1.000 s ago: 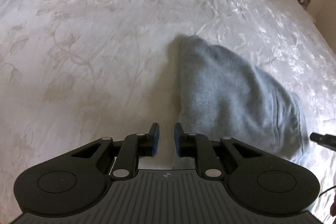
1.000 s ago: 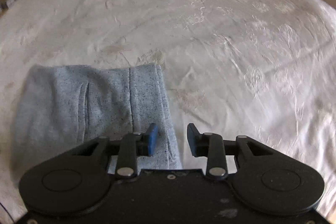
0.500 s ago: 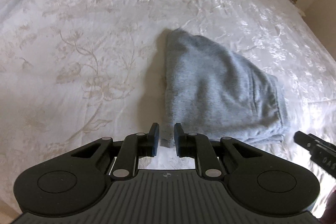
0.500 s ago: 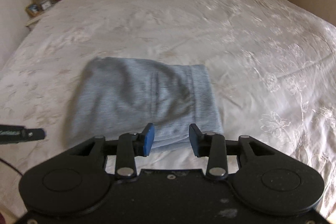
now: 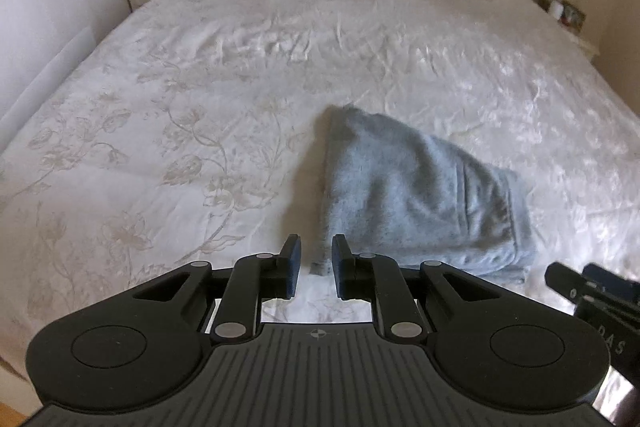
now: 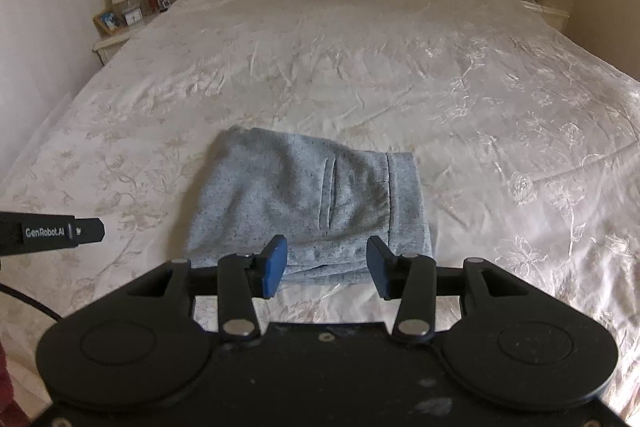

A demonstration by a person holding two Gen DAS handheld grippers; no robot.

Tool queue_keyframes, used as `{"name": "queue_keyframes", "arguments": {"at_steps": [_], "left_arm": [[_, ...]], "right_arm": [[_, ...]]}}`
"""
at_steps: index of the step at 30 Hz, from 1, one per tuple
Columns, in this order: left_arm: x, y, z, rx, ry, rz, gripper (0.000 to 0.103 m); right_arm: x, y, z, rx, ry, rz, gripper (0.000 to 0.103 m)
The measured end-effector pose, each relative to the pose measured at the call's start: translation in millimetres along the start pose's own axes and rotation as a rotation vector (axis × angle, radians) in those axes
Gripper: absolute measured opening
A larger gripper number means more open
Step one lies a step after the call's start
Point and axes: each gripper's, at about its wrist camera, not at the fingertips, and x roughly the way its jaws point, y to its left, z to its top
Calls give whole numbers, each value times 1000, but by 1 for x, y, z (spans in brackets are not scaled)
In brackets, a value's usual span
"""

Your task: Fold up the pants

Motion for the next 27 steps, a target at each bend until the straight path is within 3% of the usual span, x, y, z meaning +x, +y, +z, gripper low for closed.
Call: {"name": "queue_keyframes", "arguments": {"at_steps": [6, 27], "left_arm": [[-22, -10, -8, 7, -40, -2, 17], [-46, -19, -33, 25, 1, 0, 17]], "right_arm": [[-23, -1, -5, -7, -22, 20, 49], [-64, 4, -21, -21, -68, 62, 51]]}}
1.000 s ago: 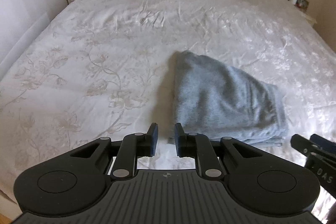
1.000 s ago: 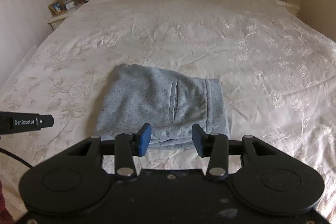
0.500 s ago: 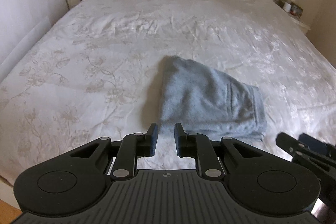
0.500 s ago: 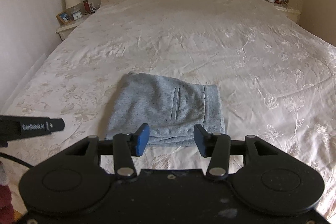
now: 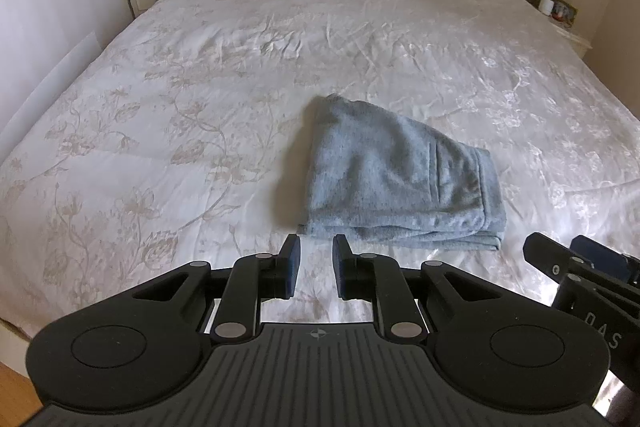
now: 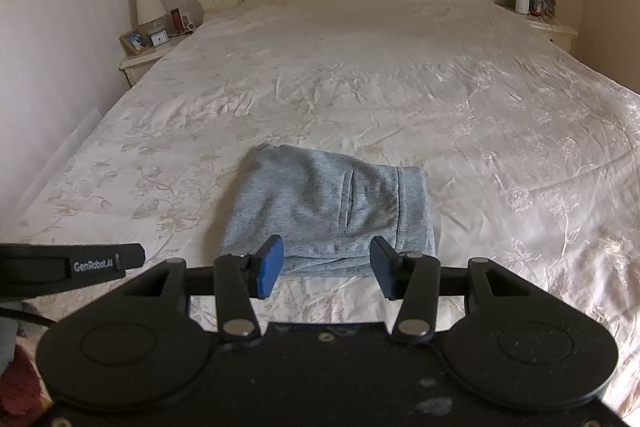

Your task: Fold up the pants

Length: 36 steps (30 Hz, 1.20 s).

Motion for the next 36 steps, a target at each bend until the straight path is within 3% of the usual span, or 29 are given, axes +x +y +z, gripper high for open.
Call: {"name": "queue_keyframes", "arguments": {"at_steps": [36], "left_arm": [[21, -3, 8, 36, 41, -30, 17]], "right_arm": [[17, 3, 5, 44, 45, -34, 51]]}}
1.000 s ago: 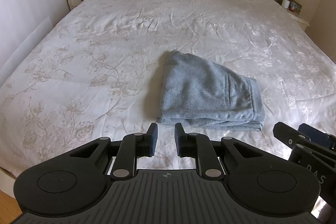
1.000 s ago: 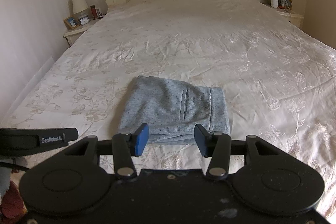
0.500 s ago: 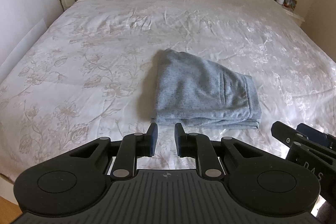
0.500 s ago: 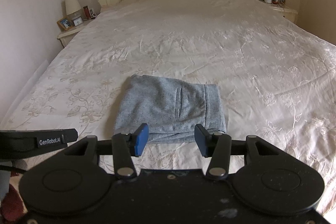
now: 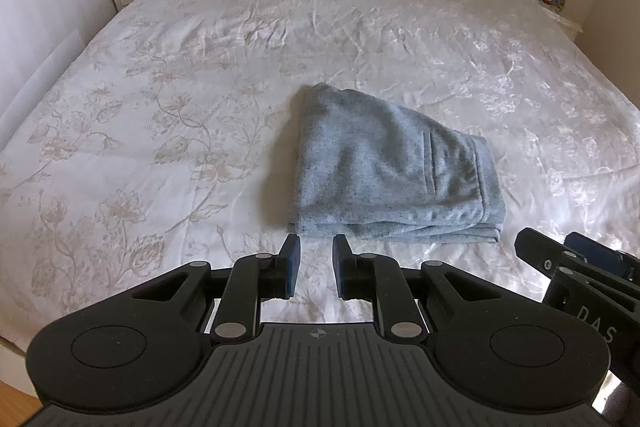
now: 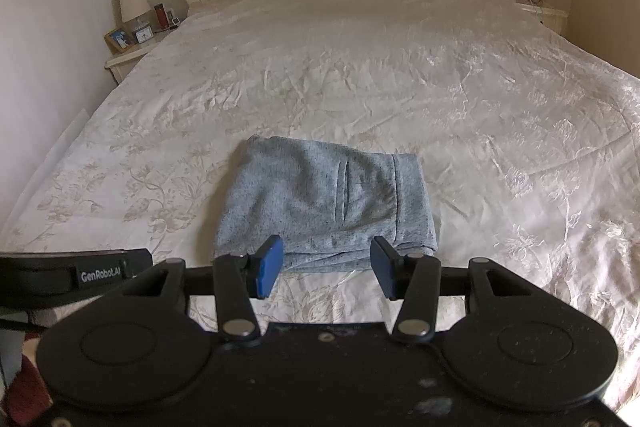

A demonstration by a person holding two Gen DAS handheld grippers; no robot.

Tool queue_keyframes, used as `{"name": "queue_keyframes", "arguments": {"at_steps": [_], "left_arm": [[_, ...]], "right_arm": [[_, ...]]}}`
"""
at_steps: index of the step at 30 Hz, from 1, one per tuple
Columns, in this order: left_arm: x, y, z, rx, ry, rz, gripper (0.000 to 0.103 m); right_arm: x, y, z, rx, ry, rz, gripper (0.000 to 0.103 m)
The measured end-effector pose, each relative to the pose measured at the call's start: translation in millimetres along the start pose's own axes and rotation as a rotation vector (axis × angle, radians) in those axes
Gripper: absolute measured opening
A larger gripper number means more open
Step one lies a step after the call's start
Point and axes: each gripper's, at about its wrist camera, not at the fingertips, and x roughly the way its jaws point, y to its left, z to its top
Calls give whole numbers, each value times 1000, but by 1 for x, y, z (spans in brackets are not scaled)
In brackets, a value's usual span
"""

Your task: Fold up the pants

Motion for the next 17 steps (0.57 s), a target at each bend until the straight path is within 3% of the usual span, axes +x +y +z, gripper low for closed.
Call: {"name": "queue_keyframes", "arguments": {"at_steps": [12, 17], "left_arm": [[13, 6, 13, 24, -28, 10, 19], [27, 9, 20, 42, 8, -7, 20]], "right_arm": [[23, 8, 7, 18, 34, -17, 52], [38, 12, 10, 35, 52, -35, 52]]}}
